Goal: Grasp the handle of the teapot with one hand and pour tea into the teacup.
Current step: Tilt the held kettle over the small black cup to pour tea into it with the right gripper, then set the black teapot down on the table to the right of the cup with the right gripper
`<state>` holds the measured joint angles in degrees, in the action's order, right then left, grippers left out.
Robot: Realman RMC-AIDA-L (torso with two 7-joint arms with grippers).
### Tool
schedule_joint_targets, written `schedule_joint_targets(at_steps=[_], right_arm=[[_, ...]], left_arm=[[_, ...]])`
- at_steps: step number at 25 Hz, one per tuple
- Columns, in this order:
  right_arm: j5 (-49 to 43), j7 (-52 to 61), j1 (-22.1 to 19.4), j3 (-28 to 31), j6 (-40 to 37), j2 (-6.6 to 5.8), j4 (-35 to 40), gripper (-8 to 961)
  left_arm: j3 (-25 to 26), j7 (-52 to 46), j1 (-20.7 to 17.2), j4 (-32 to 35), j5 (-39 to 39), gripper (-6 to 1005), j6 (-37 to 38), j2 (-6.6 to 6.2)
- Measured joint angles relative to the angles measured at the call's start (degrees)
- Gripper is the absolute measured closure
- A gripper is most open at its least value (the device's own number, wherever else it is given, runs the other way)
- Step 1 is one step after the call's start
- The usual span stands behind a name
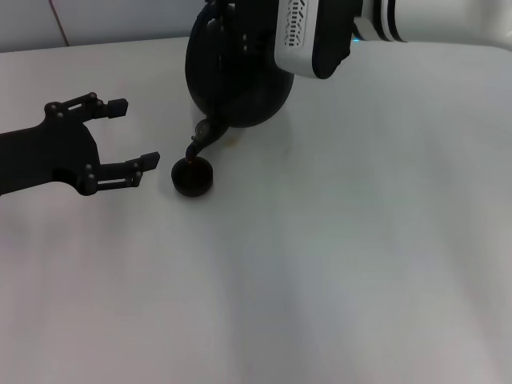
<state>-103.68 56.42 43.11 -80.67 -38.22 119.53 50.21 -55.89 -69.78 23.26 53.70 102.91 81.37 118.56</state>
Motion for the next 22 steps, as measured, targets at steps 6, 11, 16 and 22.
schedule_joint_targets(at_steps=[6, 11, 16, 22], right_arm=[[1.9, 0.3, -0.7, 0.4, -0.5, 0.00, 0.2, 866], [3.7, 0.5, -1.7, 0.3, -0.6, 0.01, 0.3, 866], [8.1, 0.5, -3.6, 0.2, -0.6, -0.02, 0.5, 866], [17.4, 0.5, -7.7, 0.4, -0.6, 0.01, 2.1, 866]], left_arm=[[0.0, 0.0, 0.0, 0.0, 0.0, 139, 0.0, 0.00], [0.0, 0.0, -0.1, 0.0, 0.0, 139, 0.0, -0.08], [0.0, 0.0, -0.1, 0.0, -0.2, 139, -0.1, -0.09], [0.0, 0.0, -0.1, 0.0, -1.0, 139, -0.1, -0.16]])
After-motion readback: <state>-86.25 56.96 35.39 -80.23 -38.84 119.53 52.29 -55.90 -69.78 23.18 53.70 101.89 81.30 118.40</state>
